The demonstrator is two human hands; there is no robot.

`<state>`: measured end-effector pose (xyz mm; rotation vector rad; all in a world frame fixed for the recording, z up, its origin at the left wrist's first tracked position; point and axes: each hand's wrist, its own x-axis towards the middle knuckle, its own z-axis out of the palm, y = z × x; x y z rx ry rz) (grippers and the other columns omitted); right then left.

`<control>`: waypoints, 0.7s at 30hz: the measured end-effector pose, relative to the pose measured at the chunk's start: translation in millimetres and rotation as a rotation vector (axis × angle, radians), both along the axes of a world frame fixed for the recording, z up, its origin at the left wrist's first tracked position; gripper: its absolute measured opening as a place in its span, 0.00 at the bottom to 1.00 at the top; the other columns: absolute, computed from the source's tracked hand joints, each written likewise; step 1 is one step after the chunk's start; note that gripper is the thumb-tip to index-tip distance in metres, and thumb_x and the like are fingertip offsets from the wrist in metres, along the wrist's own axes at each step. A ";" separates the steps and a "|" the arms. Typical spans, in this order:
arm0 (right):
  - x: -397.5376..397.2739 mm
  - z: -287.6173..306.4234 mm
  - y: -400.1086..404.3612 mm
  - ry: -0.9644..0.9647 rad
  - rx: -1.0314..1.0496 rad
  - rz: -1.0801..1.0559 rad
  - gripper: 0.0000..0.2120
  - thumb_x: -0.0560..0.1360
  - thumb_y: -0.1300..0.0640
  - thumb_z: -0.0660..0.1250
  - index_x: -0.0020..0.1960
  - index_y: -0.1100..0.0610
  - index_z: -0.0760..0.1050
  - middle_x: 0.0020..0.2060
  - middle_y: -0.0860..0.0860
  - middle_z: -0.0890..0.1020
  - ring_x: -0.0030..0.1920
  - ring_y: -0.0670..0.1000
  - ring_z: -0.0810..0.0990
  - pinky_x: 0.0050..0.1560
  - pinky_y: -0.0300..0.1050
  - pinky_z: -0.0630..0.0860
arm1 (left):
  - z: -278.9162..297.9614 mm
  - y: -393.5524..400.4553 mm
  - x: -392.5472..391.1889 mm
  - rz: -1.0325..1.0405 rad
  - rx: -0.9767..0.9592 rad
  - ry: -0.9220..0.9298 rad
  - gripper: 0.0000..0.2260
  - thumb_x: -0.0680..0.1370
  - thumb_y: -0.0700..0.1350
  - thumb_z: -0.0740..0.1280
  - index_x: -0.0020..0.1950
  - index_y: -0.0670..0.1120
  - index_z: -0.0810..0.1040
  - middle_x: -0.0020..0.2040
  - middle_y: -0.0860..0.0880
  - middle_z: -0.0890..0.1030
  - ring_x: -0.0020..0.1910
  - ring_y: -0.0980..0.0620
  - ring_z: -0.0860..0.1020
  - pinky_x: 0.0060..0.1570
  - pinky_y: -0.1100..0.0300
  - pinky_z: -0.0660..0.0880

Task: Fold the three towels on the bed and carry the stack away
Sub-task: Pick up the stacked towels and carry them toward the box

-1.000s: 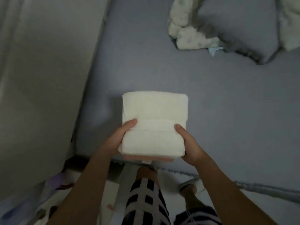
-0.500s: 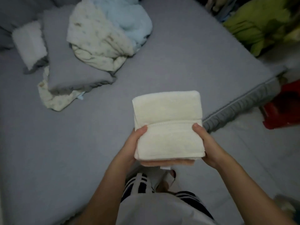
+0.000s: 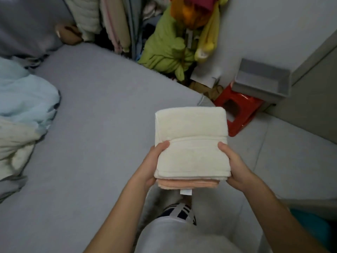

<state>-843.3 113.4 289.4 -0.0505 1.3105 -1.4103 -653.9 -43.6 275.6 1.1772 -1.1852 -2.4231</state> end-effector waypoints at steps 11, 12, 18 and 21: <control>-251.9 3.9 -8.4 -0.066 0.067 -0.351 0.18 0.73 0.46 0.67 0.57 0.54 0.83 0.56 0.56 0.84 0.54 0.56 0.84 0.44 0.46 0.82 | 4.8 -61.8 -312.0 -0.354 0.117 -0.101 0.20 0.75 0.57 0.68 0.63 0.48 0.79 0.58 0.43 0.84 0.56 0.42 0.83 0.50 0.50 0.80; -272.2 1.7 -7.6 -0.083 0.056 -0.382 0.17 0.73 0.46 0.67 0.55 0.53 0.84 0.56 0.57 0.84 0.54 0.56 0.84 0.44 0.47 0.82 | 6.2 -65.0 -337.7 -0.383 0.111 -0.108 0.19 0.76 0.57 0.67 0.63 0.49 0.79 0.58 0.43 0.84 0.56 0.42 0.83 0.51 0.49 0.80; -395.3 -20.4 -14.5 -0.156 0.050 -0.475 0.22 0.73 0.47 0.66 0.64 0.56 0.77 0.59 0.59 0.83 0.56 0.59 0.83 0.46 0.52 0.82 | -5.0 -77.7 -481.3 -0.413 0.178 -0.104 0.15 0.78 0.52 0.66 0.63 0.49 0.77 0.57 0.41 0.84 0.56 0.40 0.82 0.55 0.44 0.80; -463.3 -25.1 -21.7 -0.175 0.050 -0.450 0.22 0.73 0.47 0.67 0.63 0.57 0.78 0.56 0.59 0.84 0.54 0.59 0.84 0.43 0.50 0.82 | -7.9 -80.6 -546.6 -0.361 0.185 -0.125 0.16 0.77 0.51 0.66 0.62 0.47 0.77 0.56 0.40 0.84 0.55 0.40 0.83 0.55 0.43 0.80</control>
